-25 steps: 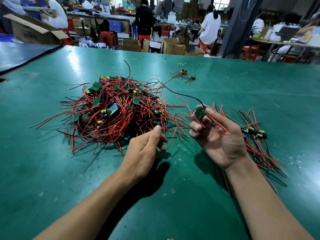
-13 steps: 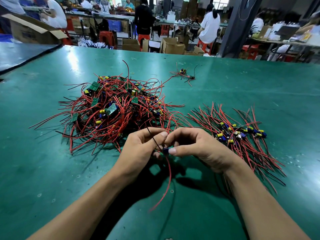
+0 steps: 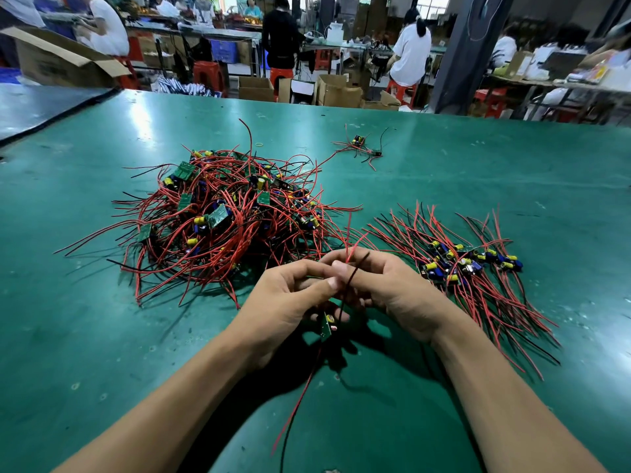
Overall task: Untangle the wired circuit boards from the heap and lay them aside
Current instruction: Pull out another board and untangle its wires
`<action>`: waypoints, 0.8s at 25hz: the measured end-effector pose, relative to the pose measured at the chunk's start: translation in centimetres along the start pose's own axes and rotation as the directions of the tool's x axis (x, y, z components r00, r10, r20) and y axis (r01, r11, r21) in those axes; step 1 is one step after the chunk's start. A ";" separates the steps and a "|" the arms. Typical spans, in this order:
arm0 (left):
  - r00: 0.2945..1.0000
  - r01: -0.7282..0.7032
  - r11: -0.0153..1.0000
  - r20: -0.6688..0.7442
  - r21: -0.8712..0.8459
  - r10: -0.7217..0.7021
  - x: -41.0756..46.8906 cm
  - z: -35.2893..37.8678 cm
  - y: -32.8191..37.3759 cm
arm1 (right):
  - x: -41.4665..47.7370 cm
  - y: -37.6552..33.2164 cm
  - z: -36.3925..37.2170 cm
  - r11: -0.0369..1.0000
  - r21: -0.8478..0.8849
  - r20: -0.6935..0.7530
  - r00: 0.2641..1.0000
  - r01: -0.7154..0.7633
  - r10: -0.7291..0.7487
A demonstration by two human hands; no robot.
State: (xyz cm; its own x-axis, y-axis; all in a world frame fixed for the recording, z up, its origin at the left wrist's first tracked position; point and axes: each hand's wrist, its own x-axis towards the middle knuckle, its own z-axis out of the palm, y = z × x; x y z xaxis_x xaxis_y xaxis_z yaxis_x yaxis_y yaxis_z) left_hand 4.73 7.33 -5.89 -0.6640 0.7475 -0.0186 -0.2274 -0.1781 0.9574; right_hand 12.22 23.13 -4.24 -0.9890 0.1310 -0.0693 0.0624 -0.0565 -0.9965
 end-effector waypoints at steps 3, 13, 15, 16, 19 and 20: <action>0.999 0.033 0.999 0.031 0.010 -0.034 0.0 0.1 0.0 | 0.2 -0.1 0.2 0.994 -0.045 -0.099 0.990 0.095 -0.099; 0.990 0.070 0.995 0.115 0.075 -0.079 0.2 -0.2 0.2 | 0.4 -0.6 -0.1 0.993 -0.006 -0.199 0.973 0.118 -0.117; 0.981 0.118 0.993 0.153 -0.001 -0.116 0.2 -0.3 0.3 | 0.6 -0.6 -0.1 0.992 0.068 -0.183 0.979 0.104 -0.090; 0.977 0.137 0.990 0.168 -0.031 -0.130 0.2 -0.4 0.5 | 0.6 -0.6 0.0 0.990 0.101 -0.169 0.983 0.095 -0.077; 0.971 0.199 0.975 0.156 -0.094 -0.183 0.3 -0.6 0.7 | 0.7 -0.5 0.2 0.985 0.146 -0.137 0.988 0.096 -0.075; 0.970 0.212 0.972 0.144 -0.101 -0.196 0.4 -0.6 0.6 | 0.7 -0.4 0.3 0.985 0.132 -0.142 0.986 0.110 -0.091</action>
State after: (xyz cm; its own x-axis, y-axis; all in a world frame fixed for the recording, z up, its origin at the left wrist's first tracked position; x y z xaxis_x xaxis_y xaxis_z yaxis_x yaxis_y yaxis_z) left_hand 3.91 7.12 -5.50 -0.4969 0.8521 -0.1646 -0.4338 -0.0796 0.8975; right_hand 11.45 22.97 -3.88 -0.9615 0.2745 0.0154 -0.0649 -0.1719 -0.9830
